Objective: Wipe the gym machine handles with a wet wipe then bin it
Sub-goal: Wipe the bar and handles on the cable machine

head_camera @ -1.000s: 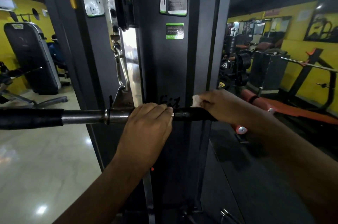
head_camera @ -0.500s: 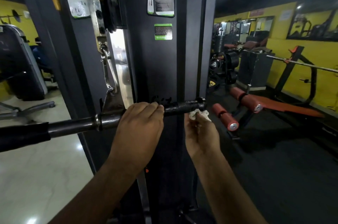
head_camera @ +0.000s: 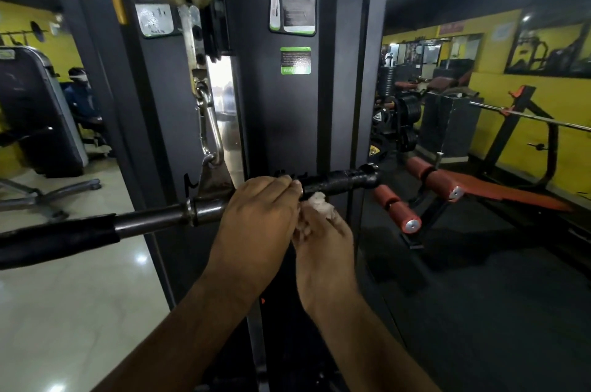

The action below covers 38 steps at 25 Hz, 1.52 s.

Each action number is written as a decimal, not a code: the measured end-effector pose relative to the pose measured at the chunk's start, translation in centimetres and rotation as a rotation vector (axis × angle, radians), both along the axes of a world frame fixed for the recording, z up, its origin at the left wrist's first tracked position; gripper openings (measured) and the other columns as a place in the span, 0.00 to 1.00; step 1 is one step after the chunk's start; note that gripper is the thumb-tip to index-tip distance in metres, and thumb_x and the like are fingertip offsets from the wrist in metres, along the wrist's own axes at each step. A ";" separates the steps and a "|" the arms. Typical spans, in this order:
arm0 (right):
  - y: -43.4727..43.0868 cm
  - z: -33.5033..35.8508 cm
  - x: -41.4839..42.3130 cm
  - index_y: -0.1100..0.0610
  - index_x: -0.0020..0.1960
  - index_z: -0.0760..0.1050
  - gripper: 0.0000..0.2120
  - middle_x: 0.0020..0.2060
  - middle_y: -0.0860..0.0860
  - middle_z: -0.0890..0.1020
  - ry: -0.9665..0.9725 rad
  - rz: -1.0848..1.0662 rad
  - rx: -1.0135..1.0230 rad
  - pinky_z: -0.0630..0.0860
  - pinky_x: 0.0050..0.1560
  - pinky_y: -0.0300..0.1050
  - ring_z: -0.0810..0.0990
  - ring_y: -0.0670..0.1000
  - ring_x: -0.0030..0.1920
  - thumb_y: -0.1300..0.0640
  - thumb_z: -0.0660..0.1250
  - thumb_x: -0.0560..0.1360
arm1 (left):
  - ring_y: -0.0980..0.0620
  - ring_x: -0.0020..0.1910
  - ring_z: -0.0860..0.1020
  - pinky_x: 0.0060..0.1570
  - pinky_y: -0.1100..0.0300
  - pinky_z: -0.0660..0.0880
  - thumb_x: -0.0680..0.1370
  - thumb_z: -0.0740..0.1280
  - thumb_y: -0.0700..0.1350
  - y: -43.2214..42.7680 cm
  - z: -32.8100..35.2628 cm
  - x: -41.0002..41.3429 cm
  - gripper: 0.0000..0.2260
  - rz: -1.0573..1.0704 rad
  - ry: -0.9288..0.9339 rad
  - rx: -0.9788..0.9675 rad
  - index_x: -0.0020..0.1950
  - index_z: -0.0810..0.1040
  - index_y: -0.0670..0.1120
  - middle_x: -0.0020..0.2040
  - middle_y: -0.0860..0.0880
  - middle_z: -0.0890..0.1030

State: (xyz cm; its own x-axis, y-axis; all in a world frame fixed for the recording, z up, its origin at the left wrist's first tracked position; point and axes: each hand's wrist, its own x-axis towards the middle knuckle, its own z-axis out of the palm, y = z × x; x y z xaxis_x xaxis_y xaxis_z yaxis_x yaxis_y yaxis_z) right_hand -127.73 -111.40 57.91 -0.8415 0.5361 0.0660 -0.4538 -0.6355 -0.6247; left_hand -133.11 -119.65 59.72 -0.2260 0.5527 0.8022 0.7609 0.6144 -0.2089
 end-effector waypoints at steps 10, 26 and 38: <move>6.0 -0.4 -1.3 0.59 0.61 0.78 0.15 0.57 0.54 0.78 -0.044 -0.795 1.749 0.70 0.58 0.37 0.76 0.51 0.58 0.57 0.59 0.79 | 0.44 0.49 0.82 0.54 0.47 0.79 0.69 0.75 0.38 -0.6 0.0 0.4 0.12 -0.034 -0.061 -0.017 0.51 0.84 0.40 0.48 0.43 0.84; 5.9 -3.2 0.8 0.55 0.56 0.77 0.13 0.52 0.51 0.76 -0.681 -0.777 1.657 0.71 0.41 0.34 0.76 0.46 0.45 0.54 0.56 0.79 | 0.43 0.48 0.81 0.54 0.48 0.77 0.66 0.77 0.36 -2.1 -0.5 0.5 0.13 -0.002 0.004 -0.076 0.49 0.83 0.39 0.46 0.42 0.83; -0.3 -6.4 8.0 0.52 0.51 0.76 0.08 0.42 0.45 0.80 -0.446 -0.031 1.380 0.70 0.29 0.30 0.78 0.43 0.38 0.61 0.60 0.78 | 0.43 0.54 0.80 0.55 0.54 0.75 0.76 0.62 0.47 -10.2 -5.7 13.4 0.14 0.247 -0.620 0.117 0.55 0.83 0.44 0.54 0.44 0.83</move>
